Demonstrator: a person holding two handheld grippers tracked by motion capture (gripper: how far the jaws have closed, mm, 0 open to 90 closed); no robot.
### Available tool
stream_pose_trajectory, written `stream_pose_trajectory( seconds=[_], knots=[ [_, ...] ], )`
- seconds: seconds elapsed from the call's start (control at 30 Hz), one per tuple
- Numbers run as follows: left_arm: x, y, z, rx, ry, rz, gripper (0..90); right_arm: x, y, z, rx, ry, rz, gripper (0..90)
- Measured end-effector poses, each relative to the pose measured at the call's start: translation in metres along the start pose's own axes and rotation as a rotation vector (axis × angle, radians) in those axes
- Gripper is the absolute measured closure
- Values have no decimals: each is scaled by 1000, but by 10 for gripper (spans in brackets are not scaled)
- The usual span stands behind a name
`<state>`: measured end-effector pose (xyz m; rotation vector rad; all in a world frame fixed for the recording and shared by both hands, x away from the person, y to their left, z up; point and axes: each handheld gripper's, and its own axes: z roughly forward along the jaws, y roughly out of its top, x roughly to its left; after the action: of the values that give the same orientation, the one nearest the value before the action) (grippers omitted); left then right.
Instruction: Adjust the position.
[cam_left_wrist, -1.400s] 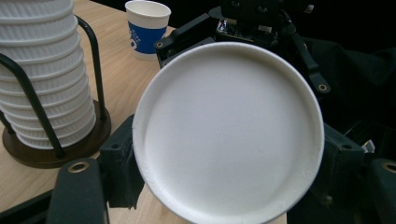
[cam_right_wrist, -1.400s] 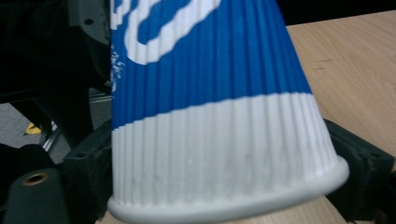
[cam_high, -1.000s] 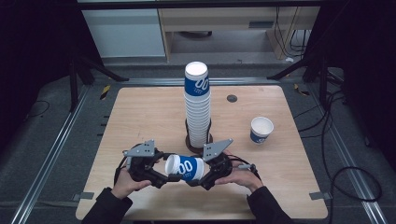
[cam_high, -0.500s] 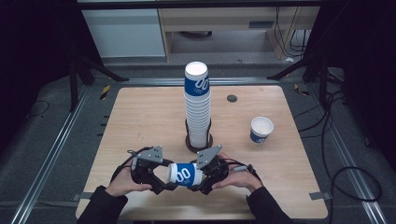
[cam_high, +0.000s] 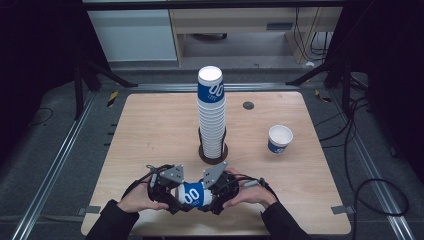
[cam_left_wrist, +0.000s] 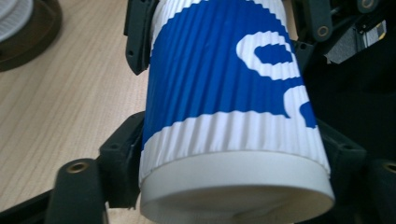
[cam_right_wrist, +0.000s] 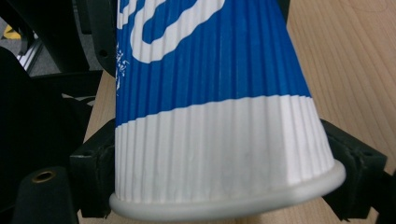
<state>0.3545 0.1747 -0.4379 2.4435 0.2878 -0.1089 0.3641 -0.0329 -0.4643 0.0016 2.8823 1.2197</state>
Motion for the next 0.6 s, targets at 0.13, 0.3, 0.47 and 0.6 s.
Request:
stream_pose_trajectory(
  seconds=[0.13,0.3,0.47,0.6],
  knots=[
    [0,0,0,11,1,4,259,0,0,0,5,3,0,154],
    [1,0,-2,-3,4,2,258,0,-1,0,-6,-2,4,137],
    [6,-4,-9,-39,18,-16,259,-3,-1,-6,-30,-20,24,80],
    [14,-12,-18,-80,51,-44,259,-8,-3,-16,-60,-57,53,66]
  ],
)
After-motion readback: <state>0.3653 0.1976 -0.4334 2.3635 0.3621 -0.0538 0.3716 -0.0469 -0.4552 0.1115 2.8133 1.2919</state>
